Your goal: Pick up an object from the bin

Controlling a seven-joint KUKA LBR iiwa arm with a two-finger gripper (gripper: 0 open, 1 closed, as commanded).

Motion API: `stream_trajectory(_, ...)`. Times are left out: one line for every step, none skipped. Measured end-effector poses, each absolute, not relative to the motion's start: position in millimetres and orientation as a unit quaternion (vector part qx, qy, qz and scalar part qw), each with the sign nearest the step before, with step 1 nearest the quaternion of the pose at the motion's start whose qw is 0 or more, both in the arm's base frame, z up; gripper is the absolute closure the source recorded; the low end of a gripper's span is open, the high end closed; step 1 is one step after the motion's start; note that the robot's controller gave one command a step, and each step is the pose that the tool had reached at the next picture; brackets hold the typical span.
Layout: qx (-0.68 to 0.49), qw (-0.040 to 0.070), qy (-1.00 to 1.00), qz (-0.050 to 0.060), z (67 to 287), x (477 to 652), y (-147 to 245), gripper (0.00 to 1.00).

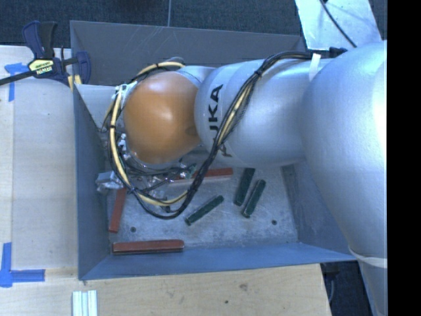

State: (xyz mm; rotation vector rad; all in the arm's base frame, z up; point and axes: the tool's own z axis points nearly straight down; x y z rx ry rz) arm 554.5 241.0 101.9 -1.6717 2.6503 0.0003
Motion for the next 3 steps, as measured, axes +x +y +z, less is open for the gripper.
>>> stream_trajectory(-0.777, 0.002, 0.63, 0.0, 105.1, 584.5, 237.1, 0.0)
stream_trajectory(-0.797, 0.002, 0.604, 0.001, 68.4, 599.1, 239.8, 0.0)
stream_trajectory(-0.796, 0.001, 0.606, 0.001, 68.6, 599.5, 239.6, 0.0)
